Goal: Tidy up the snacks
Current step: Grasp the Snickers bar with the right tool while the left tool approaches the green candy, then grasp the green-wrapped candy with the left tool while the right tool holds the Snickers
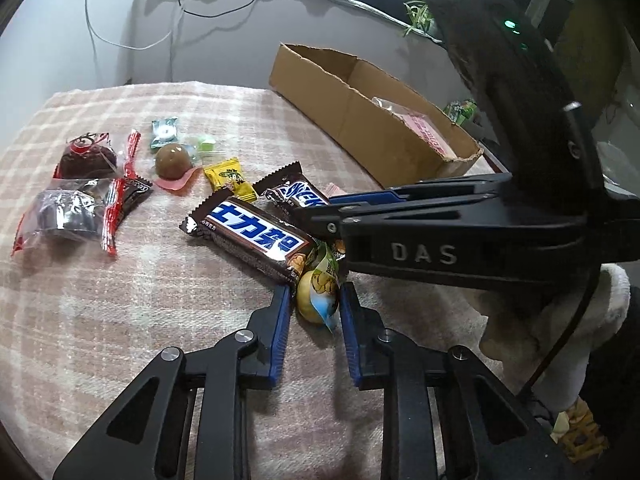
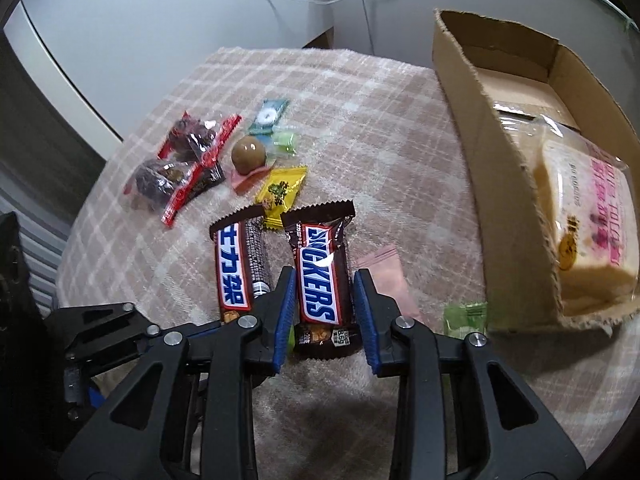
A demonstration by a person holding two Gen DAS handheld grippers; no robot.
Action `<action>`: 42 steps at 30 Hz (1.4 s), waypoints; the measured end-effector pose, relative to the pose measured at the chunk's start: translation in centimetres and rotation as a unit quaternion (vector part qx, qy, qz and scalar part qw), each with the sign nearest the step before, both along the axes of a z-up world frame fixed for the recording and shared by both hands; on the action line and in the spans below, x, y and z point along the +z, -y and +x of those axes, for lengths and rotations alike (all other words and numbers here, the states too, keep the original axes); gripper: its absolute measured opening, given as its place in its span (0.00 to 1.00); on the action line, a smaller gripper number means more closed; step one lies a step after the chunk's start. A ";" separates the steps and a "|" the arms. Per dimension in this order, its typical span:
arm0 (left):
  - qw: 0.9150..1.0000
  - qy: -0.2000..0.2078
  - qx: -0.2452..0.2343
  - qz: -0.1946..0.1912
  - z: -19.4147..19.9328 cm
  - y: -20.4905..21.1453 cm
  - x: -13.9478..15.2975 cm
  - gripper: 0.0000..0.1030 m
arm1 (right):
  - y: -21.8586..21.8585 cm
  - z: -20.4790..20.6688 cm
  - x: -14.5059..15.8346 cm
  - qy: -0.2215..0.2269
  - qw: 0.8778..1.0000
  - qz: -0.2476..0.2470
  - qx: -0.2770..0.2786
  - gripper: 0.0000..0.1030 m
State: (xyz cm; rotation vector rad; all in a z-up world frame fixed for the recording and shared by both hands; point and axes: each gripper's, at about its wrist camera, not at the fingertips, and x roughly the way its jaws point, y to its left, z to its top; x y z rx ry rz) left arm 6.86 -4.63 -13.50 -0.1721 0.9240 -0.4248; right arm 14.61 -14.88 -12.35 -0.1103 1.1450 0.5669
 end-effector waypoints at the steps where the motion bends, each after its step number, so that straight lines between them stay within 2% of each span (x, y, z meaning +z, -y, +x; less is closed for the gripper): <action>1: 1.000 0.000 0.000 0.000 -0.1 0.0 0.0 0.21 | -0.1 0.0 0.0 0.001 1.000 -0.002 -0.001 0.31; 4: 1.000 0.001 0.001 -0.003 -0.5 -0.2 0.0 0.20 | -0.4 -0.1 0.0 0.005 1.000 -0.010 0.002 0.30; 18: 1.000 0.001 0.004 -0.013 -2.9 -2.3 0.3 0.20 | 2.1 -1.3 1.3 0.003 0.999 0.035 -0.034 0.29; 24: 1.000 -0.011 0.003 -0.010 -3.4 -2.1 0.2 0.21 | 1.8 -1.9 0.9 -0.003 0.999 0.032 -0.032 0.29; 42: 1.000 0.004 -0.006 -0.017 -4.7 -1.7 1.1 0.18 | 3.1 -2.8 2.1 0.010 0.998 0.049 -0.042 0.29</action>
